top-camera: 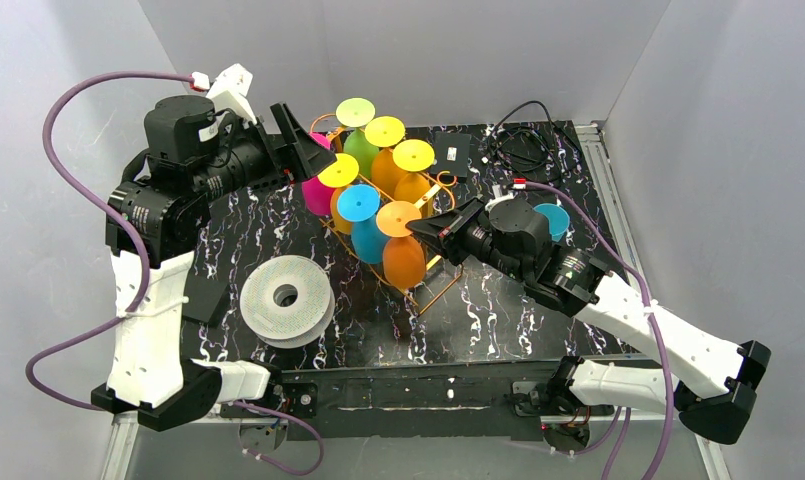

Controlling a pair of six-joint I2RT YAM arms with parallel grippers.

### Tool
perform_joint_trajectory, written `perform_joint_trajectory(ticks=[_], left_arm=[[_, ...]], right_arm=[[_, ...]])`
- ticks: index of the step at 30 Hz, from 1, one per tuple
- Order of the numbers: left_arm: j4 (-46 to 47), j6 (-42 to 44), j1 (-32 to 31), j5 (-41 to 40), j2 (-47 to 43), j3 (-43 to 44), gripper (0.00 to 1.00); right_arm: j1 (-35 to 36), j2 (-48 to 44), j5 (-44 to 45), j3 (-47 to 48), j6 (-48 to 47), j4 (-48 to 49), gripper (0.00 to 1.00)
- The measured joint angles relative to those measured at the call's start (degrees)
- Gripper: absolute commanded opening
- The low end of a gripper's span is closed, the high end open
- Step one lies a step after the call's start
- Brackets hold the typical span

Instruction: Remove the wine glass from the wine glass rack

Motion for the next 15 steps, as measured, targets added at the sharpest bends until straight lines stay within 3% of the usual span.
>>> perform_joint_trajectory(ticks=[15], left_arm=[[0.0, 0.2, 0.0, 0.0, 0.0, 0.0, 0.83]], right_arm=[[0.3, 0.0, 0.5, 0.0, -0.2, 0.0, 0.01]])
